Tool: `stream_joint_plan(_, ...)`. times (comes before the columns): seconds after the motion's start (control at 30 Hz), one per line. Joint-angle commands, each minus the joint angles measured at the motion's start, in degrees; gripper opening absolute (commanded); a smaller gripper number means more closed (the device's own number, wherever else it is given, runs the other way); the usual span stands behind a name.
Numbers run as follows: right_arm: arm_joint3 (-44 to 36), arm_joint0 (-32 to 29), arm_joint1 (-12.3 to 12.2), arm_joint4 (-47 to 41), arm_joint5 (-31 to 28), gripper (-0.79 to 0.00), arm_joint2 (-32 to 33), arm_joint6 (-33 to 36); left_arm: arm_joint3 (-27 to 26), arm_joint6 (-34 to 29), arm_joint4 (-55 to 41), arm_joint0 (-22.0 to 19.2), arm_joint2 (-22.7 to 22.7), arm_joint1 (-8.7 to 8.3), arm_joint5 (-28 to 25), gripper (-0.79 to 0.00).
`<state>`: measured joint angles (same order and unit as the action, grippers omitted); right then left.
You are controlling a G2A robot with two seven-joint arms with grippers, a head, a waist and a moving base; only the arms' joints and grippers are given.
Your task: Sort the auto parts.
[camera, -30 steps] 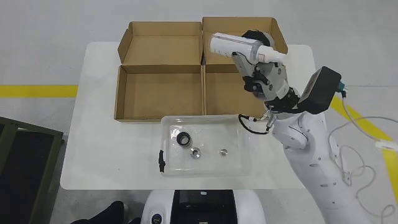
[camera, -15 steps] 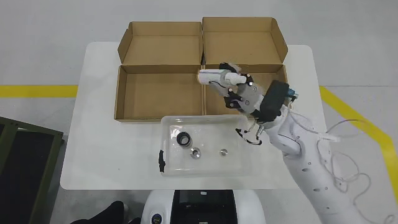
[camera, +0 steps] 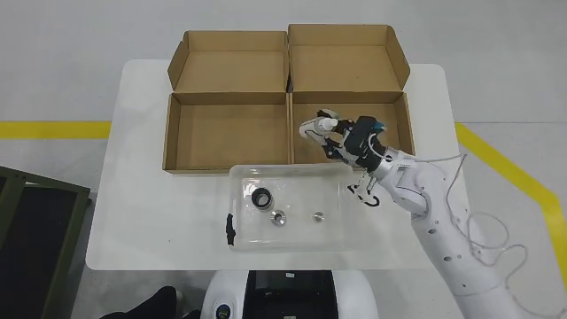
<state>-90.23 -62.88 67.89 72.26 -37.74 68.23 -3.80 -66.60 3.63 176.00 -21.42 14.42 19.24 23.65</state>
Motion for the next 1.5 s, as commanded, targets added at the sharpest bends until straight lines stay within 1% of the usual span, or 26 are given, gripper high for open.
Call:
stream_joint_plan(0.0, 1.0, 1.0, 0.0, 0.8, -0.2, -0.785, -0.1, 1.4, 0.0, 0.0, 0.0, 0.0, 0.0, 0.0, 0.0, 0.0)
stream_joint_plan(0.23, 5.2, 5.1, 0.0, 2.0, -2.8, -0.785, -1.5, 7.1, 0.0, 0.0, 0.0, 0.0, 0.0, 0.0, 0.0, 0.0)
stream_joint_plan(0.5, 12.1, 9.8, 0.6, 0.8, -3.8, -0.785, -3.9, 10.2, 0.0, 0.0, 0.0, 0.0, 0.0, 0.0, 0.0, 0.0)
stream_joint_plan(0.67, 14.8, 11.5, 1.0, 0.4, -3.9, -0.785, -5.4, 11.1, 0.0, 0.0, 0.0, 0.0, 0.0, 0.0, 0.0, 0.0)
stream_joint_plan(0.73, 15.6, 11.9, 1.1, 0.2, -3.7, -0.714, -5.8, 11.3, 0.0, 0.0, 0.0, 0.0, 0.0, 0.0, 0.0, 0.0)
stream_joint_plan(0.77, 16.0, 12.0, 1.2, -0.2, -3.6, -0.668, -5.9, 11.2, 0.0, 0.0, 0.0, 0.0, 0.0, 0.0, 0.0, 0.0)
stream_joint_plan(0.8, 16.4, 12.0, 1.2, -0.7, -3.5, -0.597, -5.9, 11.1, 0.0, 0.0, 0.0, 0.0, 0.0, 0.0, 0.0, 0.0)
stream_joint_plan(0.83, 16.7, 12.2, 1.2, -0.6, -3.4, -0.566, -6.0, 11.3, 0.0, 0.0, 0.0, 0.0, 0.0, 0.0, 0.0, 0.0)
stream_joint_plan(1.03, 17.7, 12.6, 1.3, -0.4, -3.6, -0.545, -6.5, 11.7, 0.0, 0.0, 0.0, 0.0, 0.0, 0.0, 0.0, 0.0)
stream_joint_plan(1.23, 18.5, 13.0, 1.4, -0.6, -3.6, -0.465, -7.1, 11.8, 0.0, 0.0, 0.0, 0.0, 0.0, 0.0, 0.0, 0.0)
stream_joint_plan(1.27, 18.6, 13.0, 1.4, -0.6, -3.5, -0.419, -7.1, 11.8, 0.0, 0.0, 0.0, 0.0, 0.0, 0.0, 0.0, 0.0)
stream_joint_plan(1.3, 18.6, 13.1, 1.4, -0.7, -3.5, -0.317, -7.1, 11.8, 0.0, 0.0, 0.0, 0.0, 0.0, 0.0, 0.0, 0.0)
stream_joint_plan(1.37, 18.1, 13.4, 1.4, -0.6, -3.6, -0.083, -6.9, 11.9, 0.0, 0.0, 0.0, 0.0, 0.0, 0.0, 0.0, 0.0)
stream_joint_plan(1.4, 17.9, 13.5, 1.3, -0.5, -3.7, 0.0, -6.8, 11.9, 0.0, 0.0, 0.0, 0.0, 0.0, 0.0, 0.0, 0.0)
stream_joint_plan(1.47, 16.9, 13.7, 1.2, -0.4, -3.8, 0.0, -6.2, 11.9, 0.0, 0.0, 0.0, 0.0, 0.0, 0.0, 0.0, 0.0)
